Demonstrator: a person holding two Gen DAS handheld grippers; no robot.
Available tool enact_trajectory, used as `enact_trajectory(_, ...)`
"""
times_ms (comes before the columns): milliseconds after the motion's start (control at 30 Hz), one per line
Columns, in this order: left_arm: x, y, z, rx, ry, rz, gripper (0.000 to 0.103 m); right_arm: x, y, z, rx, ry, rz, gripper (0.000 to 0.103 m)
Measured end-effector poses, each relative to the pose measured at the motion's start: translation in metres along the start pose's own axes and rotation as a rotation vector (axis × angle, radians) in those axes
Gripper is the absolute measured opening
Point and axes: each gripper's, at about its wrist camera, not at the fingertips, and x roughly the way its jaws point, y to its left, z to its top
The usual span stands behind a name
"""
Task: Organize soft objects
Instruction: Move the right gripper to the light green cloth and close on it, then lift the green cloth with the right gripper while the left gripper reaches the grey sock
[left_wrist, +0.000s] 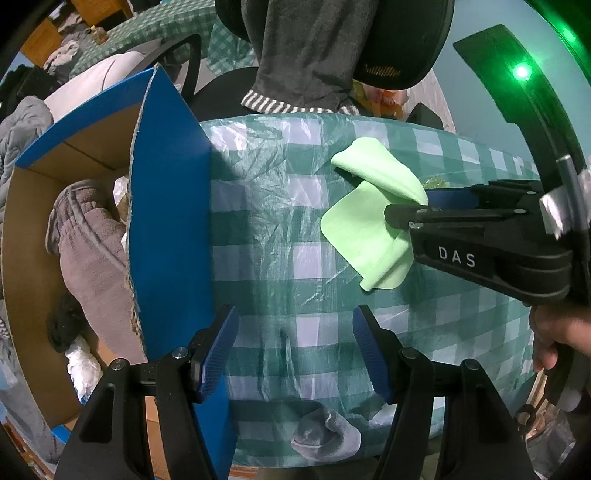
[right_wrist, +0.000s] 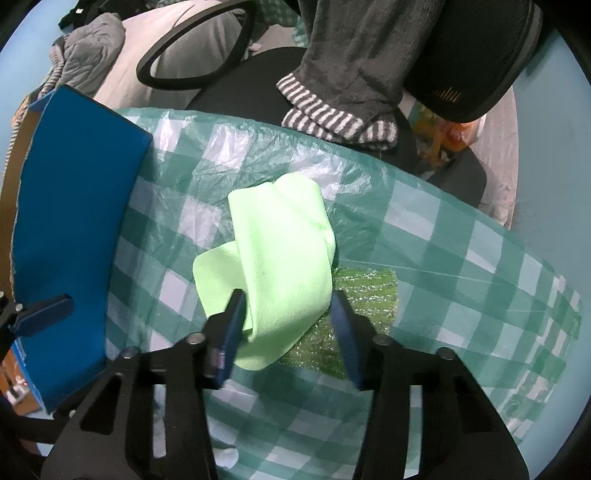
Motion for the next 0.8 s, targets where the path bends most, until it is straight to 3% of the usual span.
enact_trajectory(100, 0.001, -0.001, 0.000, -0.004, 0.005, -0.003, 0.066, 0.002, -0.001, -0.001, 0.001, -0.001, 0.001, 0.018)
enact_trajectory(233, 0.001, -0.001, 0.002, -0.004, 0.010, -0.004, 0.066, -0.002, 0.001, -0.003, -0.010, -0.018, 0.004, 0.010)
enact_trajectory(800, -0.011, -0.012, -0.032, 0.023, 0.011, -0.018, 0.069, -0.034, 0.000, -0.054, -0.004, -0.084, 0.051, 0.009)
